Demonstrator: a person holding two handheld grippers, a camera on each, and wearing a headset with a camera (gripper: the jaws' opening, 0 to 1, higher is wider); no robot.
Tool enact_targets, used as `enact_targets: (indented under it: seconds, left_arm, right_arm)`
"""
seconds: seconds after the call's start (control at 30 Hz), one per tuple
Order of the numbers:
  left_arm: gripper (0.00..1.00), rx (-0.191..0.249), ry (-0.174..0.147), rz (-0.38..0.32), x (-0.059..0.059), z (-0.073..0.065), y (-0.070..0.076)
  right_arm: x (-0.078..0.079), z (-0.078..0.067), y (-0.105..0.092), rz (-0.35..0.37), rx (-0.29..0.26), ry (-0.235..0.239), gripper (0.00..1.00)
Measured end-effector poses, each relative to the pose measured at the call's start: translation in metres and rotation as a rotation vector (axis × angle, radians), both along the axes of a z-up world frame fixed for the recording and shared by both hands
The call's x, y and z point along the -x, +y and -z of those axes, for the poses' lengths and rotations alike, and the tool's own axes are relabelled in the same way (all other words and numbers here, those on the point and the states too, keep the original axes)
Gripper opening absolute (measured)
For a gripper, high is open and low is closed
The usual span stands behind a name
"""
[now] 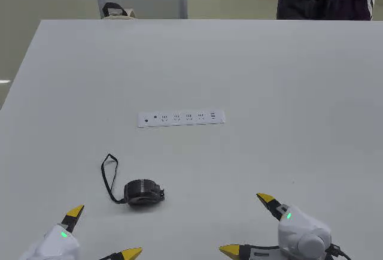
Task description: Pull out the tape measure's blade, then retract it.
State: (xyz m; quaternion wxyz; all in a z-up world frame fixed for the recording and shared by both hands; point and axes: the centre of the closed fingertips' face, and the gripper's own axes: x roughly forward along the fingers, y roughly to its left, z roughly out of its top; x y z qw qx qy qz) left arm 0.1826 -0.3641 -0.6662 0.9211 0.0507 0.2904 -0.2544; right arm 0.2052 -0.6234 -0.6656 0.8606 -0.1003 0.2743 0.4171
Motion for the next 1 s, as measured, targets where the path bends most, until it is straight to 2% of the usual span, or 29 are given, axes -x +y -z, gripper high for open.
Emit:
enact_targets:
  seconds: [0.33, 0.6, 0.83, 1.0]
  left_arm:
    - [0.99, 0.003, -0.006, 0.008, 0.010, 0.004, 0.009]
    - [0.99, 0.012, -0.018, -0.017, 0.016, 0.001, 0.017]
    - [0.99, 0.003, -0.018, -0.017, 0.013, -0.001, 0.020]
    - [0.99, 0.002, -0.030, -0.019, 0.010, -0.005, 0.019]
  right_arm:
    - [0.005, -0.012, -0.004, 0.030, -0.032, -0.003, 1.00]
    - [0.007, -0.020, -0.010, 0.052, -0.028, -0.016, 1.00]
    - [0.007, -0.019, -0.008, 0.046, -0.030, -0.009, 0.99]
    - [0.007, -0.020, -0.006, 0.041, -0.034, -0.008, 0.99]
